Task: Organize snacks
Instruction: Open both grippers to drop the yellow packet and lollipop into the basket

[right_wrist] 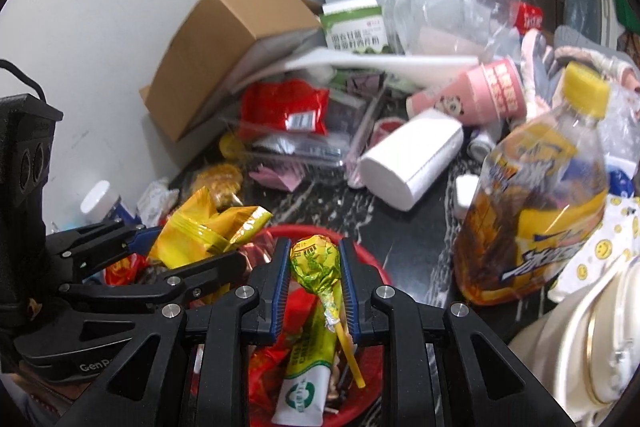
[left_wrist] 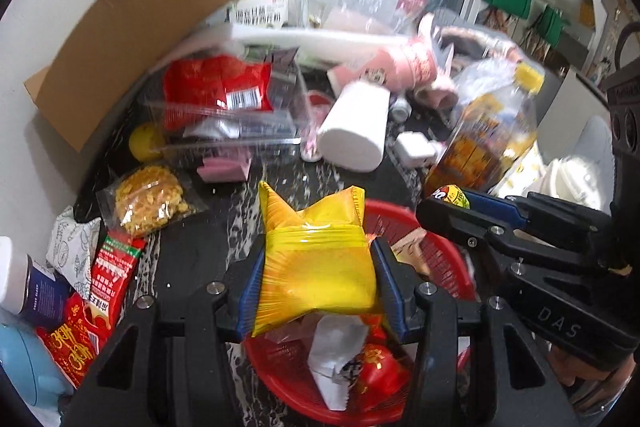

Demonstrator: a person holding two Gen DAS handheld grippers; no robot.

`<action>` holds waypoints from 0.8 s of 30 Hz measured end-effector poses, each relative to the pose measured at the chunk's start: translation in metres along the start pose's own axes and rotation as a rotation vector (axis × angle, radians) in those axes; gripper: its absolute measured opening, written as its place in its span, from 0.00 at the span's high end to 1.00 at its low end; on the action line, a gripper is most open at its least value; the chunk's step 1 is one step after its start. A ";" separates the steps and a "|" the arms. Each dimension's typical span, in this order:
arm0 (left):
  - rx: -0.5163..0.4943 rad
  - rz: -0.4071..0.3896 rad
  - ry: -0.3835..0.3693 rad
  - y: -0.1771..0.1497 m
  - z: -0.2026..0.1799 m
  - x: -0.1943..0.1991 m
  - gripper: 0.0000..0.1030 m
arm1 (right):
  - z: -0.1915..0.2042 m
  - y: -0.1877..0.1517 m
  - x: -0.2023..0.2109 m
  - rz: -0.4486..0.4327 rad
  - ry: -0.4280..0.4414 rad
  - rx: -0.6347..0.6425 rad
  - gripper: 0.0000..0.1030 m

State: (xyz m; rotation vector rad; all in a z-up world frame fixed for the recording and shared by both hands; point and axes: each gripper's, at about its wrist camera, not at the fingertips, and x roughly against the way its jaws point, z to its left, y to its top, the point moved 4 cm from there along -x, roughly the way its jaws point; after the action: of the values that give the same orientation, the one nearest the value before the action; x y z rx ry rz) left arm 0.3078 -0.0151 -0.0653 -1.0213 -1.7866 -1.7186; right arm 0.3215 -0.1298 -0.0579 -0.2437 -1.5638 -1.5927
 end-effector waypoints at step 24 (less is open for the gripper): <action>-0.021 0.142 0.060 -0.011 0.008 -0.032 0.47 | -0.013 -0.028 -0.048 0.196 0.009 -0.044 0.76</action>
State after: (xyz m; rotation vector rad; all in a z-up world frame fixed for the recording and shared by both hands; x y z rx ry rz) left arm 0.3204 -0.0128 -0.0979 -1.0669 -1.6219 -1.6668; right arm 0.3372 -0.1250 -0.1125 -0.4010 -1.4520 -1.4734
